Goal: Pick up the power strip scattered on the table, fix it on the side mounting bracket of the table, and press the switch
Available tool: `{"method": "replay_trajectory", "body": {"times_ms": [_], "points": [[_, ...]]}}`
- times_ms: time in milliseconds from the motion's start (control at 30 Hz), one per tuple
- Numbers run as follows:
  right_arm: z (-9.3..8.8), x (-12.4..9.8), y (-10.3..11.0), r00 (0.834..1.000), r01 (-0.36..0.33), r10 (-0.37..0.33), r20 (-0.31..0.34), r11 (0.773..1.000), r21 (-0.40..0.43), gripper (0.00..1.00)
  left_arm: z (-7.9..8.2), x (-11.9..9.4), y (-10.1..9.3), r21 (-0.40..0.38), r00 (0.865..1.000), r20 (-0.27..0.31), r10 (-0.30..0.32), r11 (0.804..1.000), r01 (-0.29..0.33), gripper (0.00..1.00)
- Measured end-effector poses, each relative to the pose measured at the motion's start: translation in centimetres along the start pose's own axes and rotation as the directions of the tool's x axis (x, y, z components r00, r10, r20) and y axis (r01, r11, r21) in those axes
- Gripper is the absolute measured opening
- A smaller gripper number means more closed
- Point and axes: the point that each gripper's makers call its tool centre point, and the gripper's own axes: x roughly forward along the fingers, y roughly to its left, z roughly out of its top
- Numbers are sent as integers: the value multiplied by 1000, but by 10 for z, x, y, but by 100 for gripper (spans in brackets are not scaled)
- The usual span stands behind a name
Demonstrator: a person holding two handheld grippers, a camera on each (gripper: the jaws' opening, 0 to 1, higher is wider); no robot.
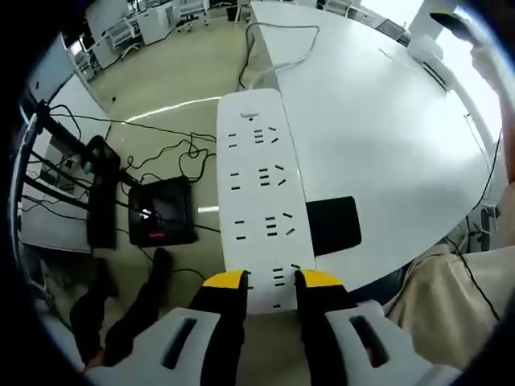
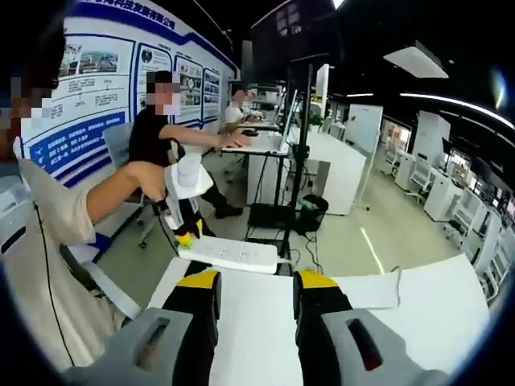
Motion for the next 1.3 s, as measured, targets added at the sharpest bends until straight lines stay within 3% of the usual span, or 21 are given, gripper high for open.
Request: {"method": "replay_trajectory", "body": {"times_ms": [167,400,533,933,1300], "points": [[6,15,-2,1000,-15,15,0,1000,1,32,-1,0,-1,3,1000,-2,2,1000,-2,29],[5,35,-9,998,-35,35,-51,999,2,32,-1,0,-1,5,1000,2,0,1000,0,29],[6,58,-10,994,-66,65,-88,998,-2,31,0,0,0,3,1000,10,-2,1000,2,29],[15,100,-8,988,-115,113,-106,993,-10,31,0,0,0,10,1000,-6,1,1000,-1,29],[4,134,-4,981,-136,135,-141,991,-1,28,0,0,0,20,1000,1,-3,1000,3,29]]}}
